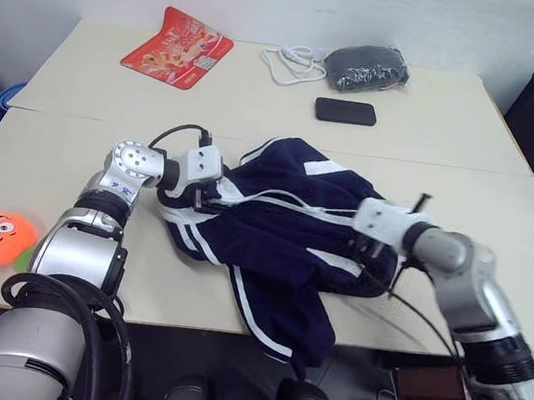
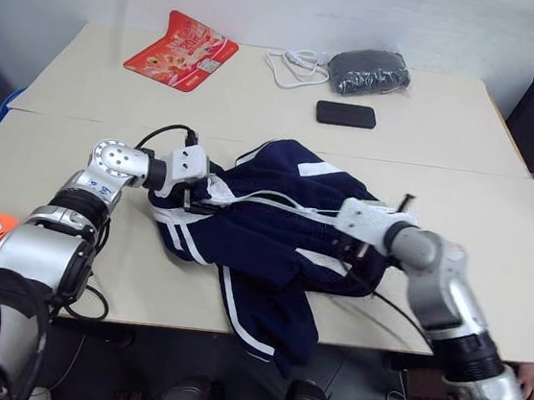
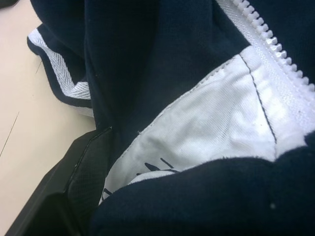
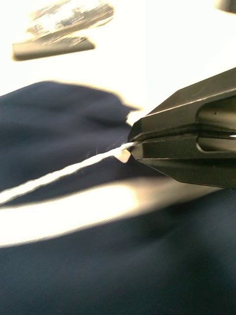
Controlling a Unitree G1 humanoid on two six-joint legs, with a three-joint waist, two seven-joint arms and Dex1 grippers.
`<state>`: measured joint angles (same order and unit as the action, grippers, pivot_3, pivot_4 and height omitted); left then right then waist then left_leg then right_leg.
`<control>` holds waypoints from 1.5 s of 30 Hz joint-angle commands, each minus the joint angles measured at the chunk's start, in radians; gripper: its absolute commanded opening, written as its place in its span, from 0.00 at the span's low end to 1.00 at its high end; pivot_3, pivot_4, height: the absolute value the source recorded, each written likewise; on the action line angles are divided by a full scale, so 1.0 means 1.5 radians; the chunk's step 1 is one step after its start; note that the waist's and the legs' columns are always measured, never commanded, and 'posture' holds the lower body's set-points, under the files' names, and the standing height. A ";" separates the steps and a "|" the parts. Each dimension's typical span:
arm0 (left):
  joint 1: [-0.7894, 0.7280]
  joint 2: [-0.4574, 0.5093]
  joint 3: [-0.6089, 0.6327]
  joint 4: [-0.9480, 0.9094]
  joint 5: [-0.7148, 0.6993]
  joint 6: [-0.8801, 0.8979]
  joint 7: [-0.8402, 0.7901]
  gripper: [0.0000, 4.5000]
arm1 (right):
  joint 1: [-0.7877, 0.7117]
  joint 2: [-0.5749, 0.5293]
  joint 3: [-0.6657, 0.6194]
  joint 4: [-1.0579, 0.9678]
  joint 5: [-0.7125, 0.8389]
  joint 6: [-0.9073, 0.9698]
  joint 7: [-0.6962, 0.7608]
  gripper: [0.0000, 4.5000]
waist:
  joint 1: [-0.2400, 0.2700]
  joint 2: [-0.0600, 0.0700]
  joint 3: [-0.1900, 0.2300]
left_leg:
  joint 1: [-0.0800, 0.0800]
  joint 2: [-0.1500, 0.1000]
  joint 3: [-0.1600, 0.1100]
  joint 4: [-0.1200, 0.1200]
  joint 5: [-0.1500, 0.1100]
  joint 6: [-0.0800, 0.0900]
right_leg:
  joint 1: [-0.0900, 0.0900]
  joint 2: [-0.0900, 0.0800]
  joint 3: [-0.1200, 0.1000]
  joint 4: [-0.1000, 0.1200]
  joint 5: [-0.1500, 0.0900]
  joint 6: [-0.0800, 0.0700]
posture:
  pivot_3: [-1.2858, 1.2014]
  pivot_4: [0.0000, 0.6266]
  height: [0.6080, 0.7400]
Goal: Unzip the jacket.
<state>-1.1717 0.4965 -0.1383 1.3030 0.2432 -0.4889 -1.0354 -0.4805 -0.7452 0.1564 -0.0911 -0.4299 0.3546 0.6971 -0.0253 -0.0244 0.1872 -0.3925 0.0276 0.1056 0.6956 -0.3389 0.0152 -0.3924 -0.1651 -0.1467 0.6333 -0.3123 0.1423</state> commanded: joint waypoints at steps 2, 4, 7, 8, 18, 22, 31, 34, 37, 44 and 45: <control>0.017 0.015 -0.011 0.001 0.014 0.001 0.002 1.00 | 0.038 -0.067 -0.084 0.001 0.021 -0.026 -0.012 0.00 | 0.000 0.000 0.000 | 0.000 0.000 0.000 0.000 0.000 0.000 | 0.000 0.000 0.000 0.000 0.000 0.000 | 0.52 0.24 1.00; 0.018 0.016 -0.010 0.001 0.013 0.002 0.003 1.00 | 0.058 -0.097 -0.110 0.017 0.026 -0.042 -0.016 0.00 | 0.000 0.000 0.000 | 0.000 0.000 0.000 0.000 0.000 0.000 | 0.000 0.000 0.000 0.000 0.000 0.000 | 0.52 0.24 1.00; 0.020 0.016 -0.009 0.001 0.012 0.003 0.004 1.00 | 0.089 -0.134 -0.142 0.046 0.036 -0.067 -0.021 0.00 | 0.000 0.000 0.000 | 0.000 0.000 0.000 0.000 0.000 0.000 | 0.000 0.000 0.000 0.000 0.000 0.000 | 0.52 0.24 1.00; 0.021 0.016 -0.009 0.001 0.012 0.003 0.003 1.00 | 0.101 -0.151 -0.153 0.062 0.039 -0.081 -0.023 0.00 | 0.000 0.000 0.000 | 0.000 0.000 0.000 0.000 0.000 0.000 | 0.000 0.000 0.000 0.000 0.000 0.000 | 0.52 0.24 1.00; 0.026 0.019 -0.004 -0.001 0.006 0.003 0.006 1.00 | 0.065 -0.254 -0.166 0.287 0.045 -0.216 -0.067 0.00 | -0.002 0.000 0.000 | 0.001 0.000 0.002 -0.001 0.000 0.000 | 0.000 0.000 0.001 -0.001 0.000 0.000 | 0.52 0.24 1.00; 0.025 0.019 0.016 -0.007 -0.017 0.014 -0.002 1.00 | 0.005 -0.214 -0.142 0.290 0.079 -0.256 -0.044 0.00 | -0.003 0.001 0.000 | 0.002 0.001 0.002 -0.001 0.000 0.000 | 0.000 0.000 0.001 -0.001 0.000 0.000 | 0.52 0.24 1.00; 0.065 0.095 0.090 -0.149 -0.155 0.145 -0.251 1.00 | -0.088 -0.155 -0.133 0.253 0.354 -0.081 0.314 0.37 | -0.002 0.002 0.001 | -0.001 0.000 0.001 -0.001 0.000 0.000 | -0.001 0.000 0.000 -0.002 0.000 0.000 | 0.52 0.24 1.00; 0.123 0.146 0.111 -0.285 -0.208 0.238 -0.307 1.00 | -0.104 -0.189 -0.136 0.276 0.395 -0.050 0.406 0.61 | 0.000 0.003 0.001 | -0.002 0.000 0.000 0.000 0.000 0.000 | -0.001 0.000 -0.001 -0.003 0.000 0.000 | 0.52 0.24 1.00; 0.191 0.203 0.141 -0.429 -0.258 0.339 -0.322 1.00 | -0.112 -0.226 -0.152 0.300 0.444 -0.009 0.487 0.84 | -0.002 0.003 0.001 | -0.003 0.001 -0.001 0.001 0.000 0.000 | -0.001 0.000 -0.001 -0.003 0.000 0.000 | 0.52 0.24 1.00; 0.346 0.364 0.255 -0.654 -0.364 0.537 -0.316 1.00 | -0.128 -0.329 -0.193 0.392 0.507 0.053 0.599 1.00 | -0.002 0.004 0.002 | -0.003 0.001 -0.003 0.001 0.000 0.000 | -0.001 0.000 -0.002 -0.002 0.000 0.000 | 0.52 0.24 1.00; 0.366 0.381 0.272 -0.666 -0.377 0.553 -0.316 1.00 | -0.124 -0.344 -0.197 0.402 0.522 0.061 0.607 1.00 | -0.001 0.004 0.002 | -0.003 0.001 -0.003 0.001 0.000 0.000 | -0.001 0.000 -0.001 -0.002 0.000 0.000 | 0.52 0.24 1.00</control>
<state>-0.6444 1.0335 0.2138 0.3635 -0.2733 0.2947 -1.4995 -0.6562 -1.2133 -0.0942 0.4923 0.3067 0.4196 1.5319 -0.0274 -0.0178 0.1901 -0.3967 0.0295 0.1009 0.6972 -0.3393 0.0155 -0.3931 -0.1646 -0.1488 0.6297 -0.3123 0.1423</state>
